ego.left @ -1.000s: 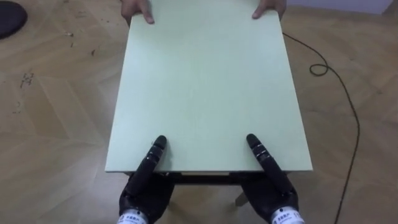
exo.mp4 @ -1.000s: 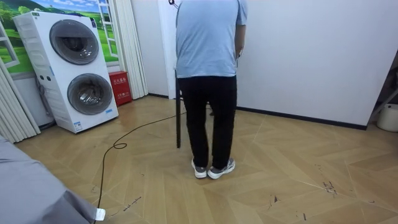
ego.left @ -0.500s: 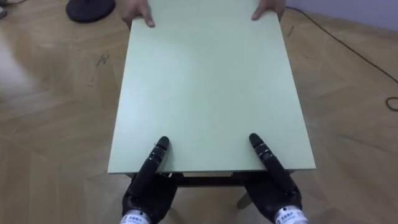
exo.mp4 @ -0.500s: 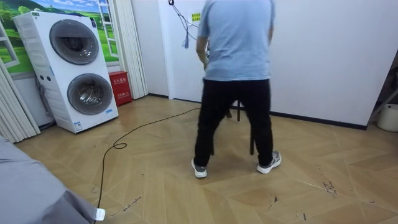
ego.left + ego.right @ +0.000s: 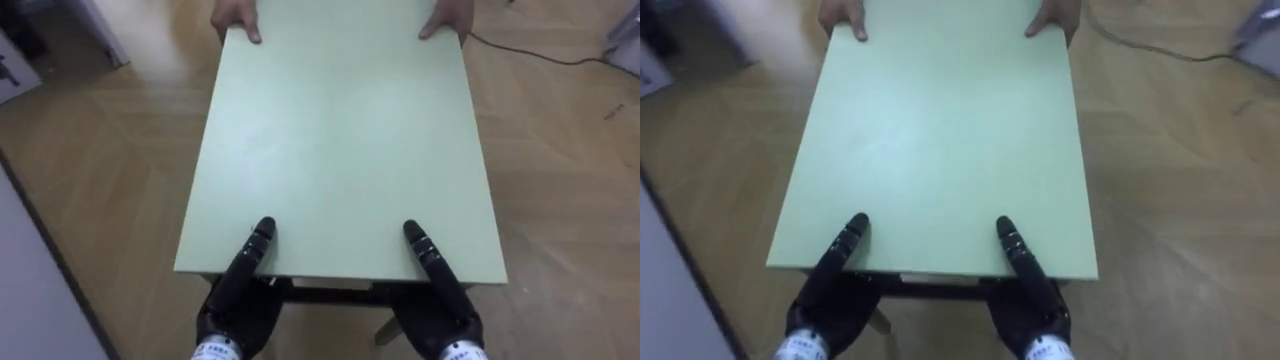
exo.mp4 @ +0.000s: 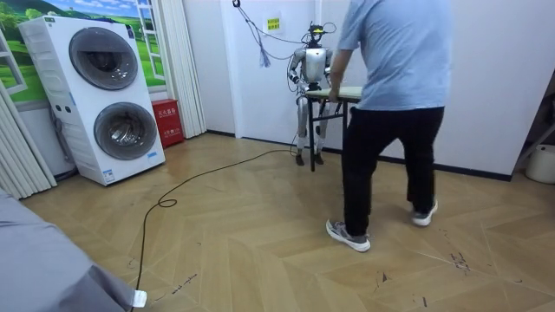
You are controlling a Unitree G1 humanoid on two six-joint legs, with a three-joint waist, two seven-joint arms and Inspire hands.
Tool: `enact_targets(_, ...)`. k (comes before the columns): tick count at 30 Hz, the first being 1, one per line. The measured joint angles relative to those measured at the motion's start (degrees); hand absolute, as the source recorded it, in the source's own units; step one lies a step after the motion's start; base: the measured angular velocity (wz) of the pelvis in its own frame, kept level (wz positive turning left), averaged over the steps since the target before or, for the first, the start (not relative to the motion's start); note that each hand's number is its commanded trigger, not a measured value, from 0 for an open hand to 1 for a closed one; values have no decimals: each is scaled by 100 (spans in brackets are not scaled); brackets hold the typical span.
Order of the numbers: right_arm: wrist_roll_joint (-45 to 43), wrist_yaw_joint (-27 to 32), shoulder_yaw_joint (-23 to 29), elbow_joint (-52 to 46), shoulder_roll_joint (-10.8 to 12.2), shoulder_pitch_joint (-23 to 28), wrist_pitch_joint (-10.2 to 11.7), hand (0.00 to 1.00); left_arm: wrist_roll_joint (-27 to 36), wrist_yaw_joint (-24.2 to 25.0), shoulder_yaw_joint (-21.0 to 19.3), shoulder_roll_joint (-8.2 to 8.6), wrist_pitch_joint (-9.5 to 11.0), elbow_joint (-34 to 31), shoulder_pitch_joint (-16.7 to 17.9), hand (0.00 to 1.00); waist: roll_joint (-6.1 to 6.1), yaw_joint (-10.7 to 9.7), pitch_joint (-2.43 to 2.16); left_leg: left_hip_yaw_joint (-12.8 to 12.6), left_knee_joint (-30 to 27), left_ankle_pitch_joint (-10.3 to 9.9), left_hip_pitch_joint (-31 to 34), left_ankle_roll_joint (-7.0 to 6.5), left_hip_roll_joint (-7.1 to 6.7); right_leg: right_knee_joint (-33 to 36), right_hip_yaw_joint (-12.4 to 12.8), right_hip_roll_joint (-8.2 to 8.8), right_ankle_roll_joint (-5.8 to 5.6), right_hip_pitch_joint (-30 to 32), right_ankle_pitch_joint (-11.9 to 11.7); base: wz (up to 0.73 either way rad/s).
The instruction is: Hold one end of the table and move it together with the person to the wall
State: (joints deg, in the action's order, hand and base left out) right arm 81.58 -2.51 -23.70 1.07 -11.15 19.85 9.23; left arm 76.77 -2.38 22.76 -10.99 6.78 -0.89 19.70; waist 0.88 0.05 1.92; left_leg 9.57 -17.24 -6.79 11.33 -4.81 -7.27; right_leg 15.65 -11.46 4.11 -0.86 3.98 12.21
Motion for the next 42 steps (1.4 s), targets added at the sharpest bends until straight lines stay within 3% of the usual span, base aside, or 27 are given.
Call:
enact_targets(2, 47, 5, -48, 24, -51, -89, 0, 100, -24, 0, -11, 21, 30, -1, 3, 100, -12, 251, 2, 16, 47, 4, 10, 6, 9, -50, -13, -18, 12, -11, -6, 6)
enact_targets(5, 107, 34, -153, 70, -71, -201, 28, 100, -25, 0, -55, 21, 81, -2, 5, 100, -84, 469, 12, 119, 91, 9, 10, 17, 2, -177, -26, -44, 31, -82, -21, 15)
enact_targets(11, 92, 35, -235, 149, -76, -370, 62, 100, 2, 21, -107, 71, 174, -18, 64, 100, -224, 601, 9, 433, 81, 13, 8, 22, -93, -325, -67, -53, 33, -274, -25, 35)
enact_targets(13, 94, 32, -238, 150, -77, -371, 69, 100, 0, 23, -107, 88, 185, -19, 55, 100, -223, 596, 8, 481, 41, 13, 36, 21, -122, -356, -172, -51, 33, -340, -25, 53)
enact_targets(15, 95, 22, -246, 156, -42, -392, 77, 100, 0, 35, -94, 55, 189, -19, 10, 100, -216, 481, 6, 346, -30, 24, 146, 2, -121, -408, -364, -48, 25, -405, -14, 85)
enact_targets(17, 91, 14, -217, 158, 0, -398, 80, 100, 0, 35, -108, 6, 182, -18, -72, 100, -183, 276, -1, -250, -68, 81, 330, -93, -6, -397, -658, -67, 12, -447, 4, 108)
enact_targets(18, 80, 14, -206, 158, 5, -399, 80, 100, 0, 34, -111, 11, 180, -17, -81, 100, -177, 207, 1, -312, -67, 94, 357, -113, -5, -402, -714, -68, 9, -472, 17, 111)
enact_targets(19, 74, 14, -193, 158, -5, -393, 79, 100, 1, 32, -106, 18, 158, -16, -83, 100, -165, 103, 0, -325, -63, 116, 373, -139, -24, -401, -771, -67, -6, -519, 43, 85)
enact_targets(25, 64, 13, -165, 158, -151, -388, 65, 100, 14, -4, -80, 94, 64, -11, -38, 100, -90, 170, -8, 194, 242, 408, 282, -136, -245, -408, -775, -35, -8, -588, 47, 57)
enact_targets(27, 64, 45, -193, 157, -184, -399, 64, 100, 14, -16, -77, 126, 86, -11, 17, 100, -78, 225, -13, 90, 234, 415, 295, -147, -237, -401, -871, -28, -20, -657, 53, 52)
enact_targets(28, 77, 53, -197, 158, -209, -387, 64, 100, 14, -44, -62, 134, 82, -11, 24, 100, -66, 183, -16, -95, 233, 421, 314, -188, -225, -392, -991, -21, -41, -706, 78, 76)
enact_targets(29, 99, 63, -194, 157, -200, -387, 64, 100, 11, -78, -51, 147, 81, -11, 15, 100, -67, 158, -17, -187, 230, 418, 326, -217, -223, -379, -961, -19, -42, -711, 110, 72)
enact_targets(31, 94, 108, -180, 156, -221, -425, 18, 100, 12, -99, -61, 154, 88, -12, 17, 100, -56, 225, -19, -131, 205, 407, 331, -238, -245, -347, -846, -21, -49, -710, 116, 29)
enact_targets(34, 72, 188, -171, 157, -236, -443, -10, 100, 9, -156, -58, 212, 91, 21, 12, 100, 38, 345, -18, -137, 92, 345, 336, -305, -253, -164, -828, 5, -63, -689, 123, 8)
enact_targets(37, -9, 281, -178, 157, -227, -452, -12, 100, 17, -183, -54, 265, 113, 101, 12, 100, 111, 375, -14, -123, 38, 287, 305, -389, -279, 355, -803, 167, -250, -472, 300, 4)
enact_targets(39, -39, 313, -171, 157, -224, -450, -12, 100, 18, -268, -12, 270, 148, 103, -4, 100, 136, 346, -15, -38, 38, 285, 297, -419, -321, 568, -693, 257, -242, -221, 462, 16)
enact_targets(41, -42, 330, -153, 158, -236, -399, -12, 100, 23, -383, 78, 268, 199, 114, -17, 100, 141, 287, -14, 41, 34, 280, 242, -469, -398, 767, -508, 480, -244, 224, 464, 28)
enact_targets(42, -42, 330, -146, 158, -234, -369, -12, 100, 23, -383, 97, 260, 199, 133, -17, 100, 140, 260, -14, 84, 35, 275, 213, -476, -429, 758, -462, 500, -255, 311, 446, 46)
